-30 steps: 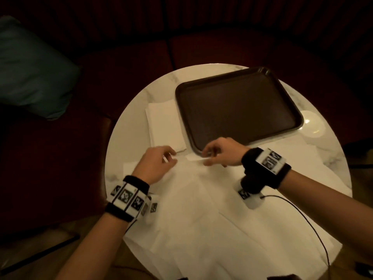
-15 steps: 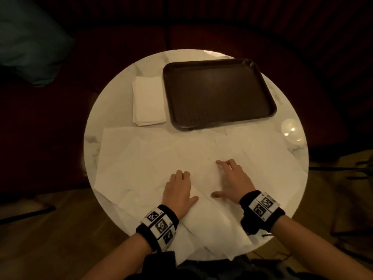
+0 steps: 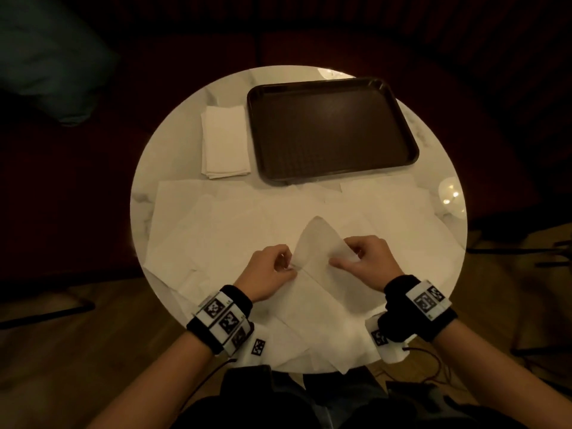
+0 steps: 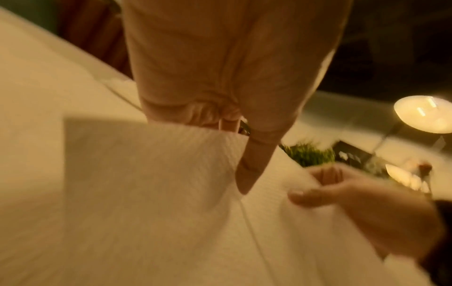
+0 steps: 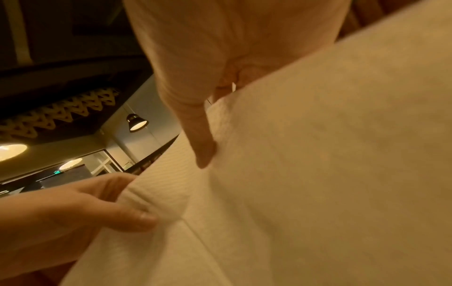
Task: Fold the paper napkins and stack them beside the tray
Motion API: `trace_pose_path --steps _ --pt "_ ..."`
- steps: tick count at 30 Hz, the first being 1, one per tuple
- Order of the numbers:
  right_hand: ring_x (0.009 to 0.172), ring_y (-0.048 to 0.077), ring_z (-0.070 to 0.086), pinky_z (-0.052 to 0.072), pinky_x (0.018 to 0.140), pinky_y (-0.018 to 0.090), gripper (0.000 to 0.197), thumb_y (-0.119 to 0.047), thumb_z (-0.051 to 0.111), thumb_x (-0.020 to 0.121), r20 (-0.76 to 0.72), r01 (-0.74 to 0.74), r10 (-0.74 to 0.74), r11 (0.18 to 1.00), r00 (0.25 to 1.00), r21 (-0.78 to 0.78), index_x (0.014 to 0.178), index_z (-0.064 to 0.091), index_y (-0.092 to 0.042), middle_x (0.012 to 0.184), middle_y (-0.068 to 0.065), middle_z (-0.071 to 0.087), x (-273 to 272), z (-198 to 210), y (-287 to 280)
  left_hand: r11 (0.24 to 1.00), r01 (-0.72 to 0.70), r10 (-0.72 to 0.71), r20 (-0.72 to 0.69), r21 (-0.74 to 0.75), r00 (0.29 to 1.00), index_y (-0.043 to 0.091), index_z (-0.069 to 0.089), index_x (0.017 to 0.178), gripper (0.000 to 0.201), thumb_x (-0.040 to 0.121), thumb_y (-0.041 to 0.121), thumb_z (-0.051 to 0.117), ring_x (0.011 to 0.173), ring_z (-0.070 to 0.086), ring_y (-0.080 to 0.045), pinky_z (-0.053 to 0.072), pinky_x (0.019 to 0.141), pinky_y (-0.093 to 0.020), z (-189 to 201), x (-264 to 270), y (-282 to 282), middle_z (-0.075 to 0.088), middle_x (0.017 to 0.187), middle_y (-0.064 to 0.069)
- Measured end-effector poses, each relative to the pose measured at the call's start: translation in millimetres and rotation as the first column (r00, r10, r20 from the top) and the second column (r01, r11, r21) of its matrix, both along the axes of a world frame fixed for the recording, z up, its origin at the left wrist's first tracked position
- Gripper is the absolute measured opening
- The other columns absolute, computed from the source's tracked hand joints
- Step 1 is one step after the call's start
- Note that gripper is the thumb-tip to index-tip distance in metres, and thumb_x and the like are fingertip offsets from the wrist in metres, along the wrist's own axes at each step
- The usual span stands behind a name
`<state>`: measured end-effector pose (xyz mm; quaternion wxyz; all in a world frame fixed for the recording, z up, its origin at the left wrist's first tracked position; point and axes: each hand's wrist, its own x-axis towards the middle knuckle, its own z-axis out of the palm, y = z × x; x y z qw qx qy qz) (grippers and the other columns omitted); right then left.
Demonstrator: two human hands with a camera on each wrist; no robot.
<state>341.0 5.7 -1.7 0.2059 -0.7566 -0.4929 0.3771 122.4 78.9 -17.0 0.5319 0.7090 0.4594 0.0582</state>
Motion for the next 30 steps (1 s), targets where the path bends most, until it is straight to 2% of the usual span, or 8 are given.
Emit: trace_pose_path --steps 2,7,10,13,16,19,25,30 --pt "0.079 0.017 0.064 0.046 0.072 0.031 0.017 -0.031 0.079 0.076 -0.047 0.022 -0.020 0.999 0.999 0.042 0.088 0.075 -0.019 0.083 0.000 0.072 1.2 6.4 5.9 0.987 -0.069 0.079 0.066 -0.143 0.995 0.012 0.055 0.081 0.012 0.084 0.013 0.067 0.057 0.054 -0.005 0.042 0.058 -0.019 8.3 -6.2 5.6 0.061 0.064 0.001" --pt "0.071 0.008 0.061 0.047 0.065 0.020 0.010 -0.023 0.081 0.075 -0.156 -0.033 0.069 0.974 0.985 0.222 0.080 0.072 -0.021 0.077 -0.009 0.069 -20.7 26.3 21.0 0.862 -0.299 0.381 0.134 -0.410 0.915 0.003 0.058 0.108 0.025 0.084 0.014 0.058 0.085 0.065 -0.030 0.052 0.076 -0.041 15.9 -17.8 22.3 0.067 0.099 -0.016" --pt "0.074 0.011 0.060 0.048 0.066 0.023 0.021 -0.030 0.084 0.068 -0.170 -0.231 0.266 0.952 0.949 0.203 0.085 0.073 -0.027 0.084 -0.008 0.068 -39.3 26.5 22.1 0.825 -0.344 0.440 0.128 -0.448 0.889 0.016 0.063 0.096 0.027 0.078 0.014 0.044 0.073 0.053 -0.023 0.043 0.059 -0.029 18.1 -22.6 26.2 0.058 0.086 -0.008" --pt "0.086 0.007 0.056 0.047 0.076 0.022 0.043 -0.051 0.084 0.062 -0.094 -0.478 0.483 0.875 0.870 0.072 0.099 0.070 -0.033 0.098 -0.013 0.062 -53.2 16.2 18.7 0.777 -0.389 0.492 0.091 -0.494 0.866 0.018 0.064 0.087 0.025 0.091 0.020 0.039 0.055 0.047 -0.015 0.035 0.042 -0.019 19.2 -29.9 26.3 0.054 0.074 -0.002" --pt "0.093 0.004 0.051 0.045 0.083 0.024 0.059 -0.064 0.081 0.055 -0.025 -0.562 0.563 0.827 0.826 0.013 0.103 0.063 -0.035 0.105 -0.015 0.053 -62.4 8.0 10.7 0.742 -0.416 0.526 0.072 -0.525 0.847 0.015 0.061 0.073 0.030 0.094 0.033 0.049 0.056 0.047 -0.019 0.032 0.046 -0.022 15.7 -36.0 25.9 0.053 0.070 -0.005" --pt "0.091 0.006 0.050 0.043 0.079 0.022 0.060 -0.068 0.080 0.051 -0.053 -0.494 0.498 0.867 0.866 0.067 0.096 0.059 -0.034 0.101 -0.012 0.051 -64.2 9.3 7.9 0.831 -0.391 0.468 0.117 -0.396 0.876 0.012 0.064 0.074 0.009 0.082 0.008 0.068 0.063 0.053 -0.018 0.038 0.056 -0.026 16.2 -42.8 24.6 0.058 0.070 -0.002" --pt "0.104 0.003 0.050 0.035 0.080 0.009 0.057 -0.059 0.073 0.071 -0.030 -0.305 0.318 0.928 0.947 0.213 0.119 0.053 -0.037 0.117 -0.012 0.051 -57.1 21.3 47.2 0.980 -0.136 0.173 0.283 -0.146 0.943 0.022 0.056 0.110 0.036 0.083 0.000 0.064 0.058 0.053 -0.019 0.045 0.054 -0.028 50.9 -54.9 40.2 0.059 0.066 -0.007" --pt "0.082 0.010 0.053 0.042 0.066 0.018 0.030 -0.029 0.080 0.075 -0.069 -0.044 0.083 0.894 0.994 0.445 0.087 0.054 -0.024 0.092 -0.003 0.056 -76.9 39.7 82.5 0.920 -0.362 0.304 0.313 0.148 0.900 0.024 0.064 0.105 0.029 0.084 0.005 0.065 0.051 0.051 -0.007 0.042 0.052 -0.022 74.8 -62.3 68.0 0.060 0.057 0.010"
